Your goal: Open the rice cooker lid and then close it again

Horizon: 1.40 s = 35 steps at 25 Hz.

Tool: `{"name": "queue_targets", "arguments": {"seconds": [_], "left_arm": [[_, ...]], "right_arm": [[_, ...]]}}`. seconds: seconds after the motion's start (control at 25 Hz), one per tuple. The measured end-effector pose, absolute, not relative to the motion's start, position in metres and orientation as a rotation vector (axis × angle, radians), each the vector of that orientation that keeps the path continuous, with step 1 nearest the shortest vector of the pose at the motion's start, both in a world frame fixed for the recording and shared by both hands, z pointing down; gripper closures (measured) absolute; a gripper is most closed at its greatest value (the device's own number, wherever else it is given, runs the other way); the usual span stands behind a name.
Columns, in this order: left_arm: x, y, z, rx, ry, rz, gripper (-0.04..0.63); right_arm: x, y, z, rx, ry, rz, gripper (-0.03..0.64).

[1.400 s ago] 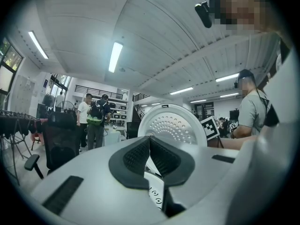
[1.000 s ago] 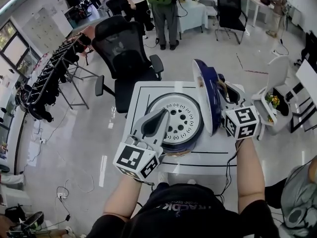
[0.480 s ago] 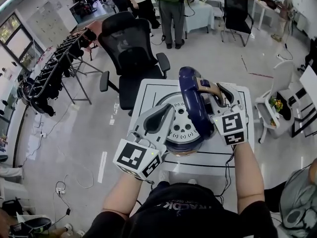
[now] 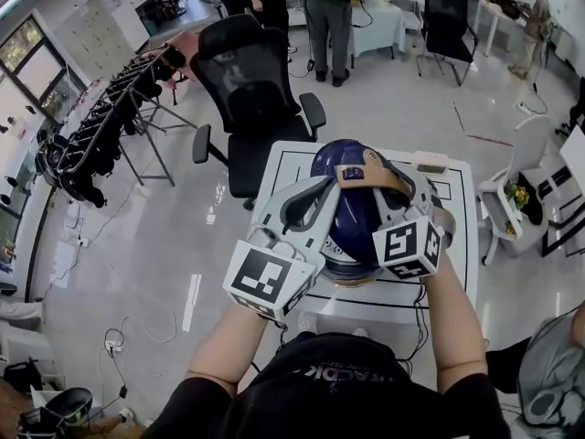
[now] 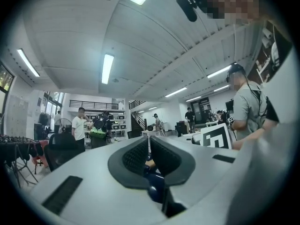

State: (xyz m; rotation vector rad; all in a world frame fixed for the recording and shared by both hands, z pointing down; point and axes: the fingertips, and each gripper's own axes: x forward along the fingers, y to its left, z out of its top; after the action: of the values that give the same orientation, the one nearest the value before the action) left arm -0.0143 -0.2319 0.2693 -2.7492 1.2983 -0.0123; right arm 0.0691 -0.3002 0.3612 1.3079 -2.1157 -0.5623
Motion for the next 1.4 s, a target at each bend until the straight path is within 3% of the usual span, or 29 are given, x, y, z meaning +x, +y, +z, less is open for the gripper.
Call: {"name": "queue_targets", "arguments": {"seconds": [0.64,1.4], "left_arm": [[-0.01,-0.276,0.324,-2.762,1.164,-0.464,0.591],[-0.039,-0.277,0.367,-2.983,1.106,-0.403,0.592]], "right_arm": [[0.039,-0.3,0.378,1.248,-2.03,-0.583,0.466],[0.012,-0.298,0.407,1.178,-1.897,-0.619,0.454]]}}
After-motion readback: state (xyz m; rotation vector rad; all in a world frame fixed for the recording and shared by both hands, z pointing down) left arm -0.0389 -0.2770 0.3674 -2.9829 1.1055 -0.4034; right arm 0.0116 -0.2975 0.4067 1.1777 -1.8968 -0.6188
